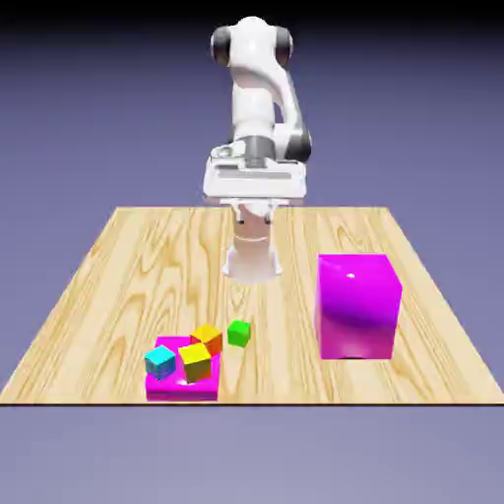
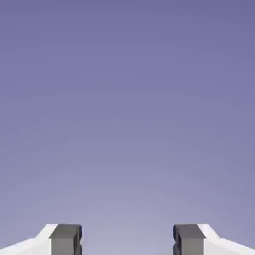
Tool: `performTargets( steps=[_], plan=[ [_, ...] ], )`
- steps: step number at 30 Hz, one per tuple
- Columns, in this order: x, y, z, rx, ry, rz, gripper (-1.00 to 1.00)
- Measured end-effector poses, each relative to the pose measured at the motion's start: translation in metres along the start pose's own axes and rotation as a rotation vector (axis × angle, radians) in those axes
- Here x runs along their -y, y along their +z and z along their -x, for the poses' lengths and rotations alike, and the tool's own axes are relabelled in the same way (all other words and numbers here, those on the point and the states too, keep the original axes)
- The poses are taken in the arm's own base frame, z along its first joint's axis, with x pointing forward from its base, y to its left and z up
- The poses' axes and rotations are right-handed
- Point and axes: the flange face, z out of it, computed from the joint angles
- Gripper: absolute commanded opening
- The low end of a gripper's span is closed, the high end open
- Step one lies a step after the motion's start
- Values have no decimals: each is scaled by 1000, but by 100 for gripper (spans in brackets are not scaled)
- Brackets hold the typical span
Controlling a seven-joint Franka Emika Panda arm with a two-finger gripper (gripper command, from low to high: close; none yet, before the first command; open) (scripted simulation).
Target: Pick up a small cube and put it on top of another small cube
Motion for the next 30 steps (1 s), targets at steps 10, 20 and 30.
performTargets(
  steps=[10,20,30],
  plan=[
    [-22,52,10,225,-321,62,0],
    [-47,99,29,465,-646,50,0],
    [-75,140,53,701,-960,-39,0]
  ],
)
